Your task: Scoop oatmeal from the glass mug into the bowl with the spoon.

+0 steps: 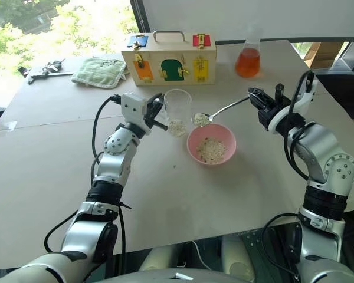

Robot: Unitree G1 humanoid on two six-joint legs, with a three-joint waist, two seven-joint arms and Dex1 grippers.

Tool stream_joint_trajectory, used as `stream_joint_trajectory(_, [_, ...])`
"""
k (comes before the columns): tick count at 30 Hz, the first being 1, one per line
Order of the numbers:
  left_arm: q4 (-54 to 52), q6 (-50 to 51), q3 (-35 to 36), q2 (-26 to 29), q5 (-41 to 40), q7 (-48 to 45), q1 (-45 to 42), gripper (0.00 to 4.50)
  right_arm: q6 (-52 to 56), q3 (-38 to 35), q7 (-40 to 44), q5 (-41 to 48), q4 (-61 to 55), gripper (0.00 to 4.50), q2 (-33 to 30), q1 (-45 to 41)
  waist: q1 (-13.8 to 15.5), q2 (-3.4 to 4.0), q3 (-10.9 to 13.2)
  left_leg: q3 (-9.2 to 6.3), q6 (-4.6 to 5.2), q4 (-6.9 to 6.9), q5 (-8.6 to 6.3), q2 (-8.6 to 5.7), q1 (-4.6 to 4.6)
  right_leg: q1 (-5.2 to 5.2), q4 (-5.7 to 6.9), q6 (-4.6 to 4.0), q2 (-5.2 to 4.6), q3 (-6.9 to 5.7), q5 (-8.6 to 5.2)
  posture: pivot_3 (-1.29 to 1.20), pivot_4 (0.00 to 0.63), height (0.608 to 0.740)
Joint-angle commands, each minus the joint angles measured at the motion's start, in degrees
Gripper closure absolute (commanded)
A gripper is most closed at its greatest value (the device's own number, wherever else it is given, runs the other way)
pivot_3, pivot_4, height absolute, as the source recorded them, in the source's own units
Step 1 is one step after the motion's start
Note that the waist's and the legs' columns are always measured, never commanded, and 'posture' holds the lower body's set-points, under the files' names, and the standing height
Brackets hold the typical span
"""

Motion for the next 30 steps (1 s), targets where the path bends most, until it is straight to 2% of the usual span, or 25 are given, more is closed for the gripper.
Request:
stream_joint_trajectory(1, [-0.8, -1.76, 0.87, 0.31, -0.74, -0.24, -1.42, 4.46, 0.48, 1.57, 4.96, -2.58, -3.52, 4.5, -2.19, 1.25, 0.0, 0.0, 0.0, 0.0, 0.0, 0.0, 0.0, 0.0, 0.0, 0.0, -0.01, 0.0, 0.0, 0.0, 0.0, 0.0, 0.15, 0.74])
stream_joint_trajectory(8, [-0.13, -1.92, 0.92, 0.59, -0.67, -0.39, -1.81, 4.46, 1.83, 7.2, 15.8, -19.48, -5.37, 4.5, -9.16, 2.96, 0.27, -0.01, -0.01, 0.03, 0.01, 0.01, 0.0, 0.0, 0.0, 0.0, -0.01, 0.01, 0.0, 0.01, 0.0, 0.0, 0.15, 0.74])
stream_joint_trajectory(16, [0.18, -2.12, 0.93, 0.66, -0.66, -0.42, -1.92, 4.46, 0.37, 10.68, 26.35, -32.66, -8.57, 4.5, -11.86, -0.08, 0.32, -0.02, 0.0, 0.02, 0.0, 0.02, 0.0, 0.02, 0.0, 0.0, -0.02, 0.01, 0.0, 0.02, 0.0, 0.0, 0.15, 0.74])
stream_joint_trajectory(21, [-0.01, -2.18, 0.83, 0.47, -0.62, -0.32, -1.6, 4.46, -1.82, 16.62, 37.01, -46.73, -13.39, 4.5, -17.8, -3.04, 0.43, -0.02, 0.0, -0.01, 0.0, 0.03, -0.01, 0.01, -0.01, 0.0, -0.05, 0.01, 0.0, -0.02, 0.0, 0.0, 0.15, 0.74])
stream_joint_trajectory(27, [0.24, -2.27, 0.82, 0.21, -0.58, -0.06, -1.7, 4.46, -6.48, 21.25, 49.47, -58.36, -17.08, 4.5, -22.4, -4.71, 0.69, -0.04, 0.0, -0.04, 0.0, 0.05, -0.01, 0.01, -0.02, 0.0, -0.08, 0.01, -0.01, -0.06, 0.0, 0.0, 0.15, 0.74])
stream_joint_trajectory(30, [0.3, -2.36, 0.76, 0.08, -0.51, 0.05, -1.67, 4.46, -8.68, 22.24, 54.01, -61.63, -18.59, 4.5, -22.7, -4.88, 0.9, -0.04, 0.0, -0.04, 0.0, 0.05, -0.01, 0.01, -0.02, 0.0, -0.09, 0.01, -0.01, -0.06, 0.0, 0.0, 0.15, 0.74])
